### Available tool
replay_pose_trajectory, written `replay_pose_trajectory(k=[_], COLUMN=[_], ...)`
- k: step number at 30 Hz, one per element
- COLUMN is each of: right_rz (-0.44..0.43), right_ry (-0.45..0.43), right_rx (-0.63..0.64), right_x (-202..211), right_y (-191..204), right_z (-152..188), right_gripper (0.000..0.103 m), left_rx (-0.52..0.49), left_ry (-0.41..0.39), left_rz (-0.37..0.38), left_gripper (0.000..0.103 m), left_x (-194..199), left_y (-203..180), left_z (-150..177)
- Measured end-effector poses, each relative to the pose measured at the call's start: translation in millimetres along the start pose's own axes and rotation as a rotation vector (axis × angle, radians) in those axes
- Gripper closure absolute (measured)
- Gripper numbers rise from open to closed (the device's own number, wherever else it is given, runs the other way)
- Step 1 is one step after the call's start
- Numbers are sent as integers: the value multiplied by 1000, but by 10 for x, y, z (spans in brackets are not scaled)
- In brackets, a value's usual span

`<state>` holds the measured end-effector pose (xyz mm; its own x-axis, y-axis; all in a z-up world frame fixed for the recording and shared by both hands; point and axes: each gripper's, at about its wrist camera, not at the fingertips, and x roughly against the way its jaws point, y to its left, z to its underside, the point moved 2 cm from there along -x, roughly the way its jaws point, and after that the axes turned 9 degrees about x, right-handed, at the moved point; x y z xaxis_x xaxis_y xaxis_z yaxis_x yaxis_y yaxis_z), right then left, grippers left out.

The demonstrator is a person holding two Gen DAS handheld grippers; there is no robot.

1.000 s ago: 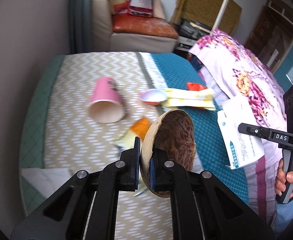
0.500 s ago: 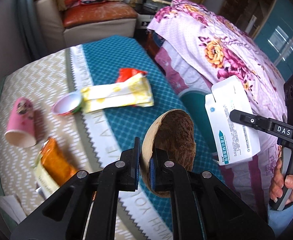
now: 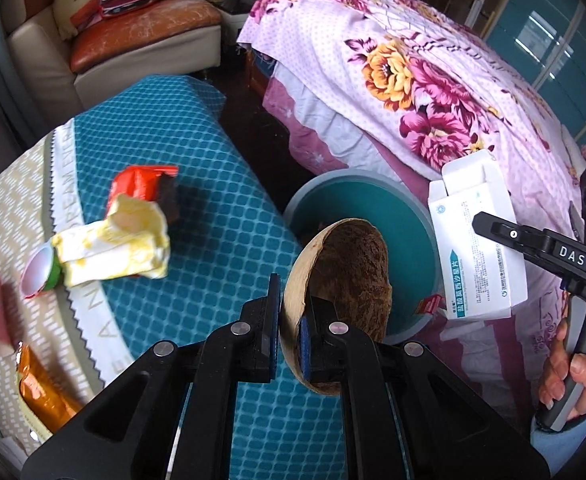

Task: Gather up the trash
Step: 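Carry the coconut shell and medicine box over the wastebasket with both tools, then open both tools to drop the shell and box into the wastebasket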

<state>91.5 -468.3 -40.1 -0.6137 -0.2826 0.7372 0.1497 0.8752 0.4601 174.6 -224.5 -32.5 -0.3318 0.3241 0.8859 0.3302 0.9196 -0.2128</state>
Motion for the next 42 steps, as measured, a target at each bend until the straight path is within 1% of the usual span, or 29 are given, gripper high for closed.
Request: replay_pose_trajectory(k=[4,13,17,20,24,25,28,30,32,34,36,38,42], right_rz=[11,15,18,18,17,16,18,18,20,24,28,37,60], right_ry=[8,37,52,64,72,74,78,79,79,78,78,79,79], right_rx=[-12,-25,-24,-24,-23,-22,-22,-22,-20,-19,-17,-13,-2], right_x=[-52,-205,-251,-305,-342,-349,-362,-366,-361,-349,-333,-315,-283], right_y=[-115,-219,-214,-217,-201,-195,-173,-165,-153,-144,-147,-136,-115], right_z=[-7,-5,25,26,30,34,42,42,43,44,39,31,5], right_gripper=[88,88,88,88,88,88,88,88,88,88,87,87,87], left_rx=[-17,-44,-54,-55,-61,-63,-61,-55,-53,-46,-38,-33,-23], left_ry=[18,77,82,89,81,78,65,51,33,32,28,17,4], left_rz=[-8,-18,-25,-24,-26,-25,-22,-18,-14,-3,7,17,34], left_gripper=[94,93,93,91,78,77,70,56,54,53,45,41,26], left_x=[-185,-586,-670,-706,-694,-686,-644,-603,-545,-499,-449,-375,-251], left_y=[-125,-331,-378,-391,-401,-408,-409,-401,-394,-382,-367,-353,-321], left_z=[-56,-105,-129,-127,-113,-114,-123,-134,-139,-134,-120,-93,-36])
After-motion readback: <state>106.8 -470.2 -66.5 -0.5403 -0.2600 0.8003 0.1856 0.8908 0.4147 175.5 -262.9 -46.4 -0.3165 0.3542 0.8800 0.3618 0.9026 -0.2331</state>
